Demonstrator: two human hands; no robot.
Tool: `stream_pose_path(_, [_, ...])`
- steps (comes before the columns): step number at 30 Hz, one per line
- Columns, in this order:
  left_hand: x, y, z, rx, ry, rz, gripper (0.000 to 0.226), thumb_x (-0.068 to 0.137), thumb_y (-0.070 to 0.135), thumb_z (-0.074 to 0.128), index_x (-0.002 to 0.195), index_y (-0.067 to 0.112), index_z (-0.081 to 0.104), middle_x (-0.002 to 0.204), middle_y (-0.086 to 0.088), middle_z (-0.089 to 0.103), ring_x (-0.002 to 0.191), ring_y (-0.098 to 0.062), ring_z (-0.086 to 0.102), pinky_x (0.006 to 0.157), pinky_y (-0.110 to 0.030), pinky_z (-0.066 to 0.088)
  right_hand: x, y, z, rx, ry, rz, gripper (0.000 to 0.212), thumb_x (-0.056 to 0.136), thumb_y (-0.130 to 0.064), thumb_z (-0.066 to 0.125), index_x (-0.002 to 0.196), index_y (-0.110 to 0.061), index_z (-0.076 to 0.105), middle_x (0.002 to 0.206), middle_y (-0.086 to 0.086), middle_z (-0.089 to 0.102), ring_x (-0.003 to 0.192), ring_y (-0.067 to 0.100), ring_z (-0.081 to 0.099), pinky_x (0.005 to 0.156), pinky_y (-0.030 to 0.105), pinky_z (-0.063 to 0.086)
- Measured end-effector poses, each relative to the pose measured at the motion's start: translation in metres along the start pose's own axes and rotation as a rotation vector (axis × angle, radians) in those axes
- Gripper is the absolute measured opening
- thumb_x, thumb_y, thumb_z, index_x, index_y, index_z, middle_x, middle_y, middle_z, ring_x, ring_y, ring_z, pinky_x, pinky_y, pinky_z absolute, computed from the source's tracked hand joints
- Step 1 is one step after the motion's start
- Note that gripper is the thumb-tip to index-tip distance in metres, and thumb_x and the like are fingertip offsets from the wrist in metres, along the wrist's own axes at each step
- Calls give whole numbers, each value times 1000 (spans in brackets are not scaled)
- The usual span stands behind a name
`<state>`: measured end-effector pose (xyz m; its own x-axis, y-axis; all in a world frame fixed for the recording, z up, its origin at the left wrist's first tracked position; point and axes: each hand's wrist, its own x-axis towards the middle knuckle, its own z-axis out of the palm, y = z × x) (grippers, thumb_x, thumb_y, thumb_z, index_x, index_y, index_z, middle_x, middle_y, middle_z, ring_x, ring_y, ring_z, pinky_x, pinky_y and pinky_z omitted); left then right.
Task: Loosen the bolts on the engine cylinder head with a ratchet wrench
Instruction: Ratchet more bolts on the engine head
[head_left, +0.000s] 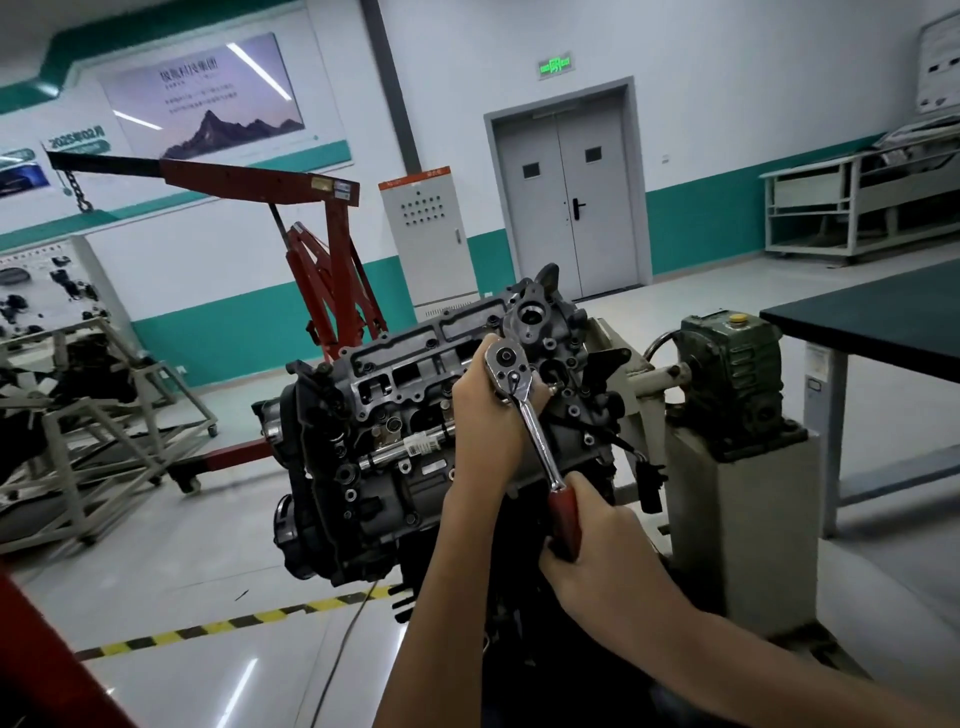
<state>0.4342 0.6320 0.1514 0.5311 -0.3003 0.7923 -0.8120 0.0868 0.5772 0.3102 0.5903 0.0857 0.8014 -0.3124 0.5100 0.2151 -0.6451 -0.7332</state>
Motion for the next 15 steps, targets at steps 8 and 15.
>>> stream_pose_path(8, [6, 1, -2, -36, -47, -53, 32, 73, -9, 66, 66, 18, 50, 59, 13, 52, 56, -5, 45, 55, -22, 39, 61, 32, -106, -635, -133, -232, 24, 79, -7, 62, 99, -13, 51, 69, -1, 58, 58, 11, 58, 55, 27, 51])
stream_pose_path(15, [8, 3, -11, -6, -129, -53, 26, 75, -2, 68, 75, 21, 55, 65, 14, 59, 61, -3, 53, 63, -19, 45, 88, 27, -128, -760, -113, -298, 21, 80, -10, 61, 98, -16, 54, 64, -12, 49, 58, 3, 54, 49, 11, 34])
